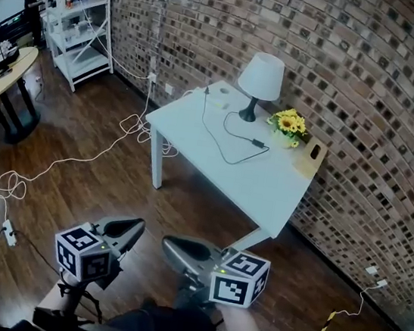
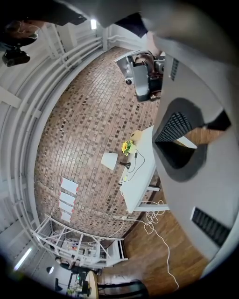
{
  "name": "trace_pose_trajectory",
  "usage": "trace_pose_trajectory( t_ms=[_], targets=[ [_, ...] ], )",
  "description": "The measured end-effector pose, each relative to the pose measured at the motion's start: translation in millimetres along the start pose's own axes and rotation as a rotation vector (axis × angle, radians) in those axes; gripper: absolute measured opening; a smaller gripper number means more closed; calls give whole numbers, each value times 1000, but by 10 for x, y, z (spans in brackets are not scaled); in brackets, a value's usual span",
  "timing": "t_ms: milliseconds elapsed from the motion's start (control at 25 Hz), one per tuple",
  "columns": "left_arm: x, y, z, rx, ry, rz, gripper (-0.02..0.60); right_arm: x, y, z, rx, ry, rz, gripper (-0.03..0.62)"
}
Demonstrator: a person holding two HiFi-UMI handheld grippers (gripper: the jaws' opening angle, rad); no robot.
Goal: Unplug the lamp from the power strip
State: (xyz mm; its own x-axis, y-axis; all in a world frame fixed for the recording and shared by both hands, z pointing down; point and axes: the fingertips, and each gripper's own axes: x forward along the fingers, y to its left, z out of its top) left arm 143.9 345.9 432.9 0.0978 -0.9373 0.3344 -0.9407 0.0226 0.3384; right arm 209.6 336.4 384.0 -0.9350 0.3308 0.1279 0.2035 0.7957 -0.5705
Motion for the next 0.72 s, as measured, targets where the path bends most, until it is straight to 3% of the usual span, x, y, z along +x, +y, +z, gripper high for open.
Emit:
trace_pose_trajectory(
  t_ms=[400,720],
  targets=[
    [669,104,321,-2,9,67,9,-94,-604,445,26,5,79,-5],
    [1243,65,576,32,52,67,9,-221,-1089,695,103,15,101,-5]
  ],
)
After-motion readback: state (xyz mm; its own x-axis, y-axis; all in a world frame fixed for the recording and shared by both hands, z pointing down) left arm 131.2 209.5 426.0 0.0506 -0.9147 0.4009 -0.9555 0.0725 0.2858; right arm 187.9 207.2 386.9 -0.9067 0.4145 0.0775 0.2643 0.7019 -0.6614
